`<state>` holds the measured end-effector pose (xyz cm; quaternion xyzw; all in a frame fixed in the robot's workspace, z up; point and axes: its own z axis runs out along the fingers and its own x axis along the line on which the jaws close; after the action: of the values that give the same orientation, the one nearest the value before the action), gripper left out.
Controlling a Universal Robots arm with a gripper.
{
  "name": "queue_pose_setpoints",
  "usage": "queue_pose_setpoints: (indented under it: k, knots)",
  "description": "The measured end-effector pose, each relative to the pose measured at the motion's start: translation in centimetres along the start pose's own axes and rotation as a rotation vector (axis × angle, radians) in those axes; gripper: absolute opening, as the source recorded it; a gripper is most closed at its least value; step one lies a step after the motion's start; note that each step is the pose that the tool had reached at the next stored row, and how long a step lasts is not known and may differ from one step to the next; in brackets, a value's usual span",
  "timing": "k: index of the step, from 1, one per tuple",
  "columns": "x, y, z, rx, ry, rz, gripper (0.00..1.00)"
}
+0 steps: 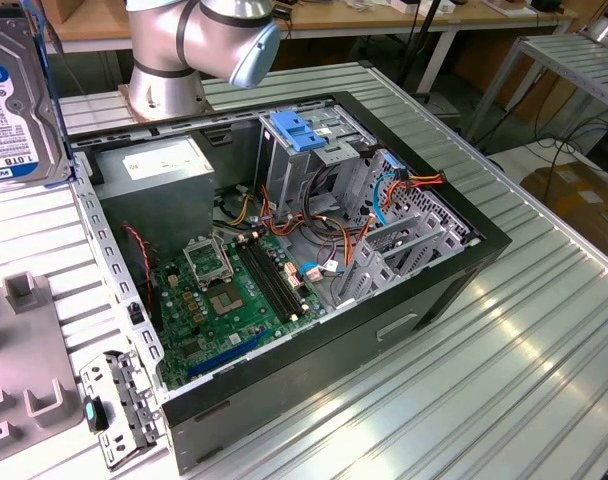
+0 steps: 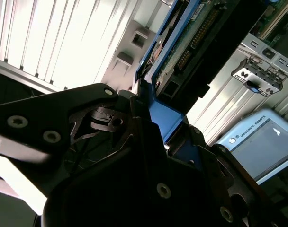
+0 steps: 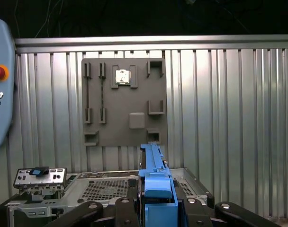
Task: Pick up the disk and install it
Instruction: 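Pick up the disk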
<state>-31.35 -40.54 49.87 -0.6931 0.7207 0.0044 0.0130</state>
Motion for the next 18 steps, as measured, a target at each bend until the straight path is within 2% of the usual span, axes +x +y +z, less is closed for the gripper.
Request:
queue_pose_setpoints:
  k: [7,12,14,18]
  knots:
    - [-0.05,-1.38,0.02,-0.0015,0.0001,0.0,0.37]
    - [-0.11,-2.83,0.05,-0.0033,0.0003,0.0,0.37]
    - [-0.15,-3.78,0.06,-0.0045,0.0003,0.0,0.37]
    - [-0.18,-4.69,0.08,-0.0054,0.0004,0.0,0.37]
